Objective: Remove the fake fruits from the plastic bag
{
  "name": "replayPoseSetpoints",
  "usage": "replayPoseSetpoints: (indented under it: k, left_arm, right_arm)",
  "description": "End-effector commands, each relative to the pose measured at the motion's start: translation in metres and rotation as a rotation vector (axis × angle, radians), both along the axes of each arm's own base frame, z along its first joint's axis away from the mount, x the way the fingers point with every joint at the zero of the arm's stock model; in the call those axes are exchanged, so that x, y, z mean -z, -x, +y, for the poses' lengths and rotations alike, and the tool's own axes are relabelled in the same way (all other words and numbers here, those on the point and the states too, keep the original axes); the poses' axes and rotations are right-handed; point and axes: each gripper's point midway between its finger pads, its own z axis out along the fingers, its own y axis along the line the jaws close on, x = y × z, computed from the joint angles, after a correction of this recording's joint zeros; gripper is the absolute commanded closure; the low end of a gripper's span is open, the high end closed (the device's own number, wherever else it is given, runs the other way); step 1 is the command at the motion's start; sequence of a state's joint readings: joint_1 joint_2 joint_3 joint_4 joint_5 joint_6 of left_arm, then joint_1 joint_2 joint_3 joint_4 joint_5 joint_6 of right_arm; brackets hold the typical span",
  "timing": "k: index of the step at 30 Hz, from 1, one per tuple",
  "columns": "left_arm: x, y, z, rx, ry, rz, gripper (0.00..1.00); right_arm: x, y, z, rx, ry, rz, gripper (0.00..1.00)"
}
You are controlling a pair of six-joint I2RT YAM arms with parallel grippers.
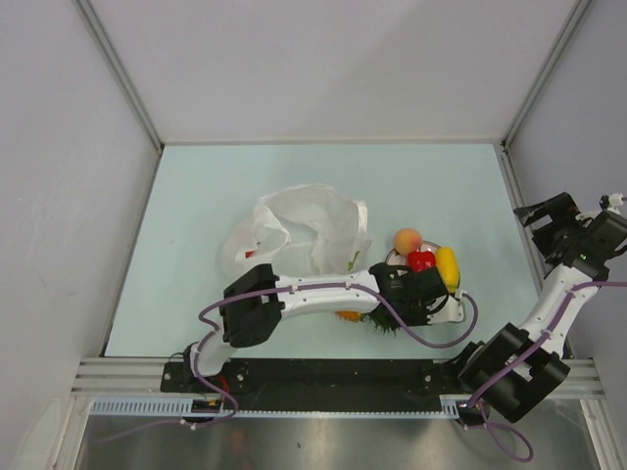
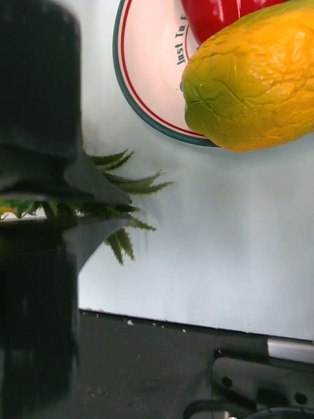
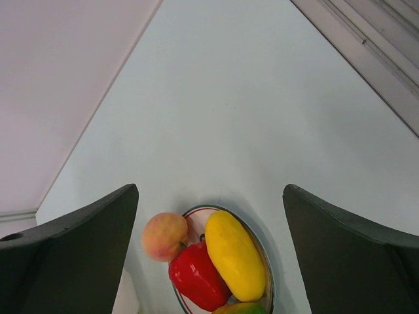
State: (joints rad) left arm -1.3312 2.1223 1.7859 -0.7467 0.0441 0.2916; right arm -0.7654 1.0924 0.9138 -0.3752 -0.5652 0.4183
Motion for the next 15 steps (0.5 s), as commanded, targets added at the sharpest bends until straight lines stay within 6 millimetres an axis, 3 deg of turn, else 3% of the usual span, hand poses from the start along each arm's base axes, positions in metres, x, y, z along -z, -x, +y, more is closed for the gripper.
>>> replayPoseSetpoints:
  k: [1, 7, 11, 15]
  left_arm:
    - [-0.013, -0.011, -0.008, -0.036, 0.037, -0.021, 0.99]
    - [-0.046, -0.024, 0.014, -0.051, 0.057, 0.02, 1.0]
    - [-0.091, -0.029, 0.033, -0.051, 0.132, 0.026, 1.0]
    - [-0.11, -0.033, 0.046, -0.075, 0.178, 0.056, 1.0]
  right_arm:
    - [-0.005, 0.001, 0.0, -0.004, 0.005, -0.019, 0.03]
    - [0.0, 0.001, 0.002, -0.012, -0.013, 0.0, 0.03]
    - [0.002, 0.001, 0.003, -0.02, -0.012, 0.006, 0.03]
    - [0.006, 0.001, 0.007, -0.041, -0.011, 0.02, 0.03]
